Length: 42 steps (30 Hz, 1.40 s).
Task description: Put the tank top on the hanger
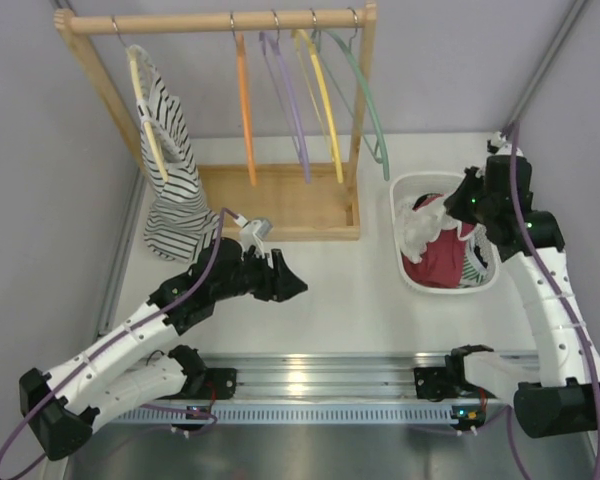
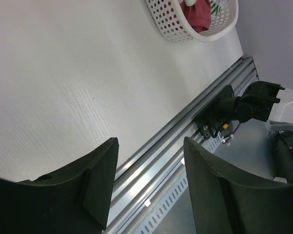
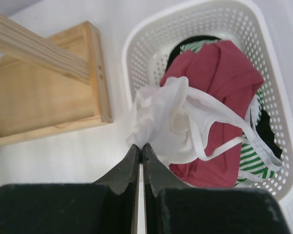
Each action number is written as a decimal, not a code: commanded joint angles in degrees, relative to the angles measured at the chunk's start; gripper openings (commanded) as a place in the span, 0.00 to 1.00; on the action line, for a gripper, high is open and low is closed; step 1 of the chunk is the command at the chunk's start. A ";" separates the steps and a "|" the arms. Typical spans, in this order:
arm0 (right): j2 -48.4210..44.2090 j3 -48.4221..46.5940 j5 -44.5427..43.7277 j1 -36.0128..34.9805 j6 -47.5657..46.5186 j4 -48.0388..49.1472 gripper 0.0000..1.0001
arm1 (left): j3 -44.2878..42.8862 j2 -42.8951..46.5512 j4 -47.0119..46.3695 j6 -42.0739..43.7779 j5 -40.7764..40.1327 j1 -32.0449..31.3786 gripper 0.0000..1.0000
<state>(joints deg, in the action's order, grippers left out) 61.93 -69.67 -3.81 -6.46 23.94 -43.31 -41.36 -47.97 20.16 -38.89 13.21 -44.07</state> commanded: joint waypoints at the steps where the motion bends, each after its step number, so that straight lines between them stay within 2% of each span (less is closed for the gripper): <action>1: -2.16 -7.05 3.46 0.66 -0.65 -4.40 0.00 | 0.32 -0.55 -6.45 -0.13 2.69 -0.31 0.61; 5: -2.34 -14.86 8.46 0.31 -0.22 -7.13 0.00 | 0.23 -0.55 -8.64 -0.22 4.19 -0.31 0.61; 8: -2.52 -18.47 9.09 -2.06 0.93 -8.45 0.00 | 0.14 -0.11 -10.05 -0.04 5.07 -0.40 0.61; 15: -0.68 -29.19 4.00 -13.91 3.65 -11.97 0.00 | -0.21 1.73 -11.72 0.05 5.95 -0.31 0.61; 20: 2.14 -37.46 1.97 -18.67 4.88 -14.08 0.00 | -0.21 3.31 -11.81 -0.04 6.03 -0.31 0.61; 28: 1.00 -35.36 -0.14 -25.26 8.04 -11.98 0.00 | 1.19 4.81 -13.74 -1.88 6.74 -0.31 0.63; 34: 0.82 -33.25 -3.65 -29.92 9.54 -10.74 0.00 | 7.34 2.79 -30.34 -16.19 5.34 -0.84 0.64; 36: 0.91 -33.08 -5.15 -31.41 9.72 -10.66 0.00 | 9.45 2.09 -35.62 -21.65 2.10 -2.32 0.64; 40: 0.91 -32.29 -7.08 -33.62 10.24 -10.74 0.00 | 11.04 1.65 -40.37 -27.45 -10.45 -5.32 0.66; 42: 0.82 -32.02 -8.04 -34.58 10.51 -10.83 0.00 | 11.04 -0.10 -42.48 -30.52 -12.59 -6.02 0.66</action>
<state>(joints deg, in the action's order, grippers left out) 63.42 -102.17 -8.86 -38.98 33.47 -55.72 -30.39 -46.89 -10.81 -61.30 8.71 -48.90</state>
